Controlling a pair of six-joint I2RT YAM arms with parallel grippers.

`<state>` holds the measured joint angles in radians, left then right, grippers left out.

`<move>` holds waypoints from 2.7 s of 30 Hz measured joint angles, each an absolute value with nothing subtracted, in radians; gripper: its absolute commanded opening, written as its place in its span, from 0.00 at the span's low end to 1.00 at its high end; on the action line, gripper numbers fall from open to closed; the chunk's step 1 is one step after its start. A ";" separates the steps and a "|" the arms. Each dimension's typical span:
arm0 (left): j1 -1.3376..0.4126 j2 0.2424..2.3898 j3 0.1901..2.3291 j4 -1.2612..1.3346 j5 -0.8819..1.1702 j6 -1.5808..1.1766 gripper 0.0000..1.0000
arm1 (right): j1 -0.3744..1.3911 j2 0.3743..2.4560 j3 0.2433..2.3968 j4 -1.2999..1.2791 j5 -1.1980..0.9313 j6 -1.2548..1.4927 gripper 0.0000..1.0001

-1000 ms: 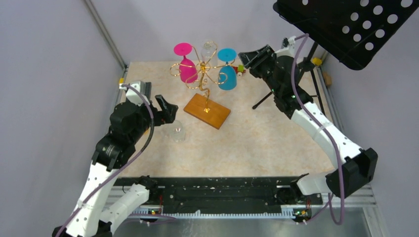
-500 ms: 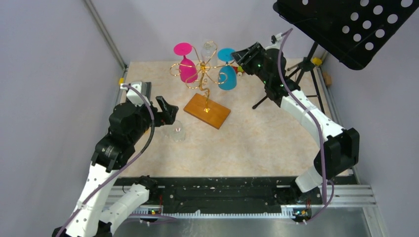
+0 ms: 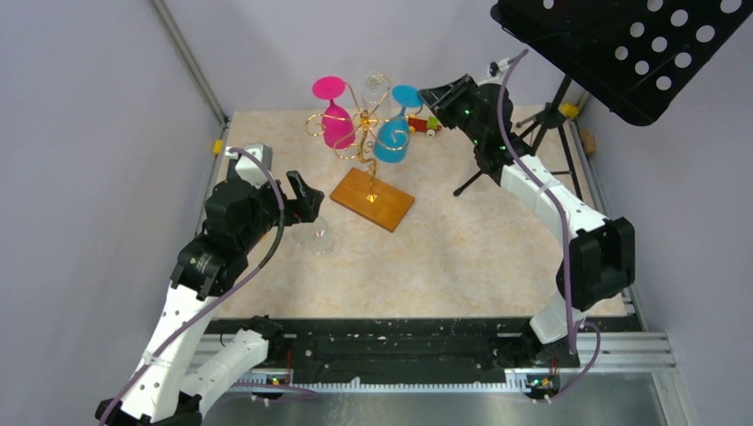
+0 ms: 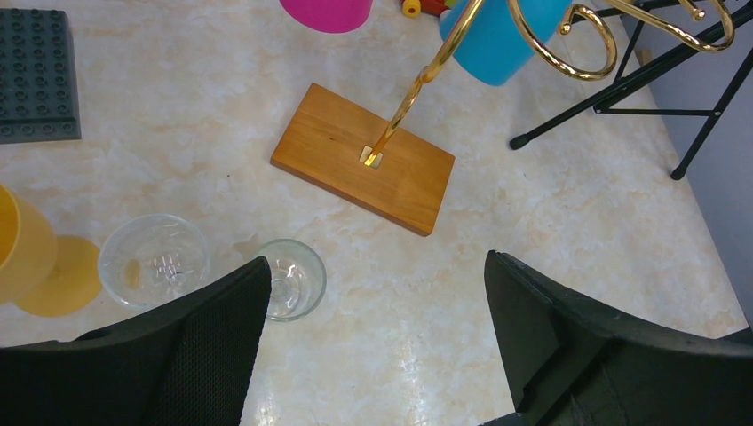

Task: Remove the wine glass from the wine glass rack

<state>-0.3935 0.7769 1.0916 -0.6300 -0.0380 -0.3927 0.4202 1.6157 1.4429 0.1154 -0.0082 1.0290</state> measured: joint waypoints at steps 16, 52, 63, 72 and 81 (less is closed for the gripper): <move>-0.393 0.799 1.083 -0.633 -0.042 -0.389 0.93 | 0.416 1.627 1.455 0.180 -0.065 1.072 0.21; -0.393 0.816 1.066 -0.635 -0.043 -0.382 0.93 | 0.415 1.466 1.302 0.271 -0.033 1.148 0.00; -0.393 0.816 1.066 -0.636 -0.043 -0.375 0.93 | 0.415 1.484 1.297 0.311 -0.142 1.183 0.00; -0.393 0.817 1.066 -0.636 -0.038 -0.375 0.93 | 0.415 1.638 1.379 0.361 -0.218 1.206 0.00; -0.393 0.817 1.066 -0.636 -0.020 -0.376 0.93 | 0.417 1.674 1.431 0.395 -0.154 1.154 0.00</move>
